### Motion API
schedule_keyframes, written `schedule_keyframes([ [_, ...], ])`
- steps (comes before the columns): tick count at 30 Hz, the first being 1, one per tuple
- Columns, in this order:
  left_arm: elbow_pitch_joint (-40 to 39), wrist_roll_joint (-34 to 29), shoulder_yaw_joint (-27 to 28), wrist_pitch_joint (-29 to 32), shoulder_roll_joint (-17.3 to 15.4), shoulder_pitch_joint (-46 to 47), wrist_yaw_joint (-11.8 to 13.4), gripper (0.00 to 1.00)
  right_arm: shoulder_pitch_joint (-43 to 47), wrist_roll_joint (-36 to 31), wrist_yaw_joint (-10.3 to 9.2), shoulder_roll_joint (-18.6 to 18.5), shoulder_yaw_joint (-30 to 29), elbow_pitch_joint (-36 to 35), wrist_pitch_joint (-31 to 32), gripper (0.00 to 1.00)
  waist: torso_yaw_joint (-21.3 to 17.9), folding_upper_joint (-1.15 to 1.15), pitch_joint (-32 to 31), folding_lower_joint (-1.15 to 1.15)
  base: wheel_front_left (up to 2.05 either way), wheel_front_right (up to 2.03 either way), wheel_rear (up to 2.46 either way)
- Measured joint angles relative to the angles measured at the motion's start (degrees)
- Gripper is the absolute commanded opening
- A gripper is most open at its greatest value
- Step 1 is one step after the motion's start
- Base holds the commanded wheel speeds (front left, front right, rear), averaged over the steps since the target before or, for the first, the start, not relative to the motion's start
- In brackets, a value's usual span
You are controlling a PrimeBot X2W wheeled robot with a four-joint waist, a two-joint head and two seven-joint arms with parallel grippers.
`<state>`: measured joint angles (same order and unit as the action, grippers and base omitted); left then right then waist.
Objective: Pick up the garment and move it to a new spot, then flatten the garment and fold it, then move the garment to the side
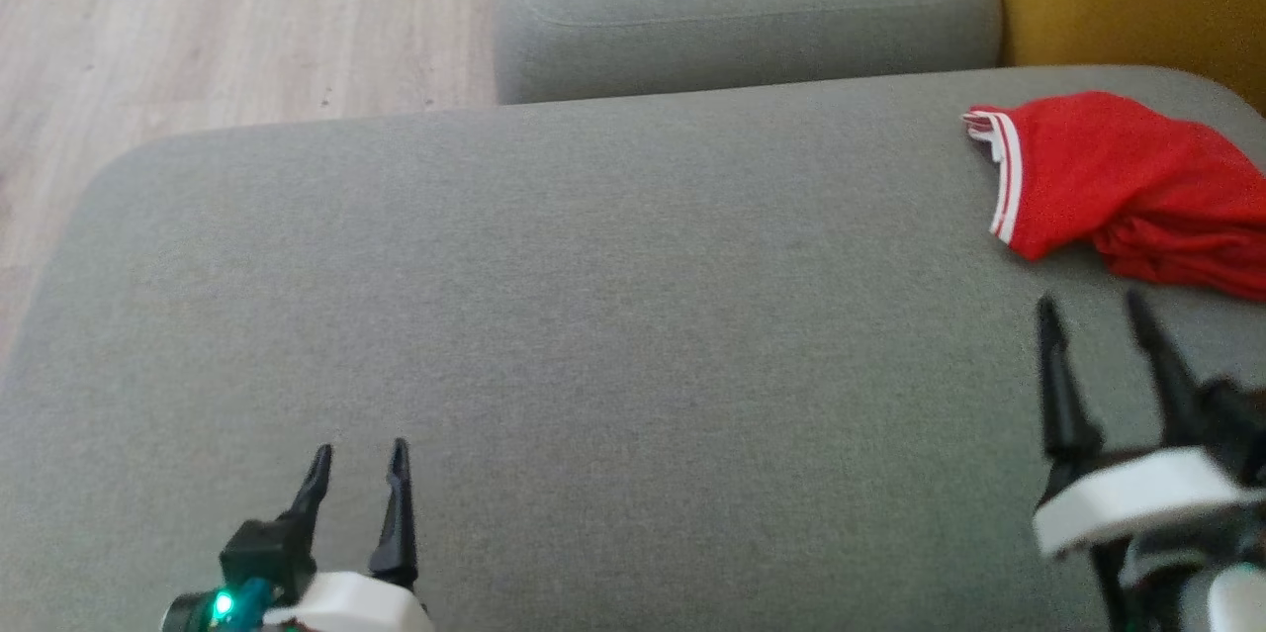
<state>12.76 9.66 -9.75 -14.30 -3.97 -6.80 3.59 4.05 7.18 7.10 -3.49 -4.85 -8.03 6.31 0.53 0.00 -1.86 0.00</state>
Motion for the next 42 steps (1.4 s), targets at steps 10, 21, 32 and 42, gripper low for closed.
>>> schedule_keyframes([
  [10, 0.81, -0.02, 1.2, 0.0, 0.08, -1.82, 1.26, 1.0, 7.77, -5.48, 0.0, 1.09, 2.2, 10.39, -12.74, 1.0, 2.64, 0.0, -1.26, 0.0, 0.0, 0.0, 0.0],
  [21, -0.49, -0.55, 1.2, 0.0, 0.24, -1.97, 0.13, 1.0, 8.08, -5.12, 0.0, 1.12, 0.73, 18.49, -18.82, 1.0, 2.25, 0.0, -1.04, 0.0, 0.0, 0.0, 0.0],
  [32, 2.98, 1.69, 1.38, 1.0, 0.57, -3.83, 0.35, 0.0, 8.28, -2.99, -0.01, 1.2, 0.91, 22.77, -18.71, 0.0, 2.05, 0.0, -1.03, 0.0, 0.0, 0.0, 0.0],
  [42, 2.96, 8.26, 2.2, 2.64, 0.59, -3.4, -0.56, 0.0, 8.02, 4.14, -0.01, 1.21, 0.82, 22.76, -17.08, 0.0, 1.84, 0.0, -0.77, 0.0, 0.0, 0.0, 0.0],
])
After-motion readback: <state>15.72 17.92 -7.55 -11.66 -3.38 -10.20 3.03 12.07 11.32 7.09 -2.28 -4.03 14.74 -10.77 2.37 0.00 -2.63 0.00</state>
